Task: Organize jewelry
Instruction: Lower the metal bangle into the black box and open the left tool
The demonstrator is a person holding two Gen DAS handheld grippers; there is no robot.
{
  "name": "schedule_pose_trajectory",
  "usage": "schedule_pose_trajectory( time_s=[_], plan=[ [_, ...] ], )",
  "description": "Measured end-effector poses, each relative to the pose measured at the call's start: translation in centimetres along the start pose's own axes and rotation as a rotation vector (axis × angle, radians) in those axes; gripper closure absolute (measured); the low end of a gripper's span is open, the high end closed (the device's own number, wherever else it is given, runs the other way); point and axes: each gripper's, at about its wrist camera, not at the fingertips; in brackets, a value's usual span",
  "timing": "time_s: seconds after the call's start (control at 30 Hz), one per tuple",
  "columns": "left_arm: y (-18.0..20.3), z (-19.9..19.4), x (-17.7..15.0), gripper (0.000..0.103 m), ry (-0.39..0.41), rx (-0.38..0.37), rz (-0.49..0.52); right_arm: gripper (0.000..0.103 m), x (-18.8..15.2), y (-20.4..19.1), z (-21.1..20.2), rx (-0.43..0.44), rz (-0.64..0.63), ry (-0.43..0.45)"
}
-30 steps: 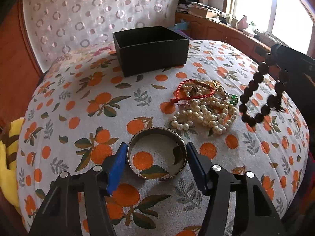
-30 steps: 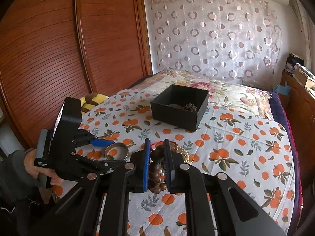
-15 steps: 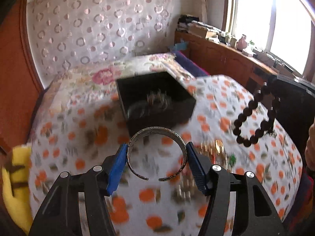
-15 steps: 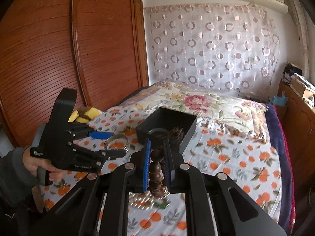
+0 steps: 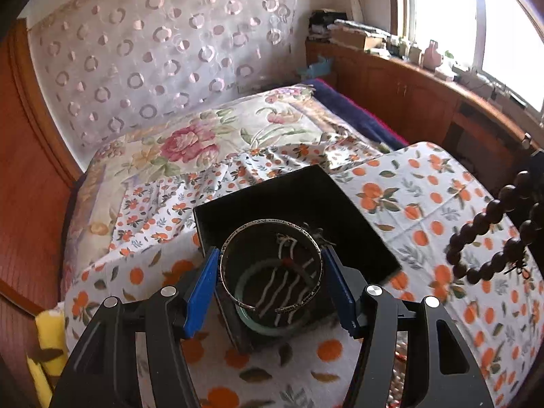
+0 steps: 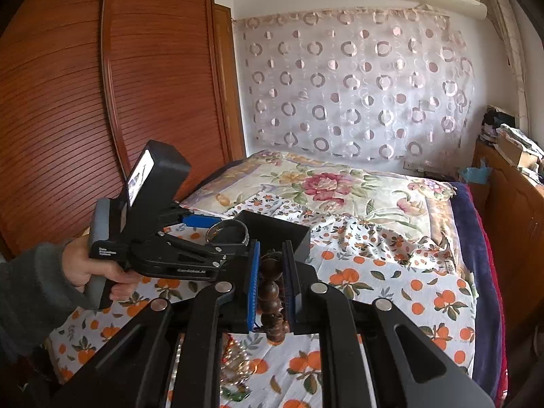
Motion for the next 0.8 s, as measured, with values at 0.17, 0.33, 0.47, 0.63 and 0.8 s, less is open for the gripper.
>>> schedule_pose_trajectory(
  time_s=[0.17,0.33,0.47,0.63,0.8],
  plan=[
    [0.1,1.8,1.0,0.045,-0.026,0.030,0.036,0.088,0.0,1.2,0.9,0.001,0.019,-0.005],
    [0.5,2.9,1.6,0.045,-0.038,0.042,0.068,0.088,-0.1,1.9,1.5,0.002,0.032,-0.009],
    [0.3,3.1,1.8,0.045,-0.029,0.044,0.061,0.088,-0.3,1.8,1.9,-0.002,0.036,-0.016],
    [-0.4,2.9,1.9,0.044,-0.011,0.043,0.037,0.088,-0.2,1.9,2.2,-0.004,0.037,-0.022],
    [-2.1,1.4,1.4,0.041,0.022,0.045,-0.012,0.088,0.3,1.6,3.1,0.011,0.019,-0.025]
  ],
)
Point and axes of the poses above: each gripper's, at about its wrist camera, not at the fingertips, and z roughly the way its jaws point, y to its right, x to its top, and after that the axes turned 12 degrees about x, right-handed
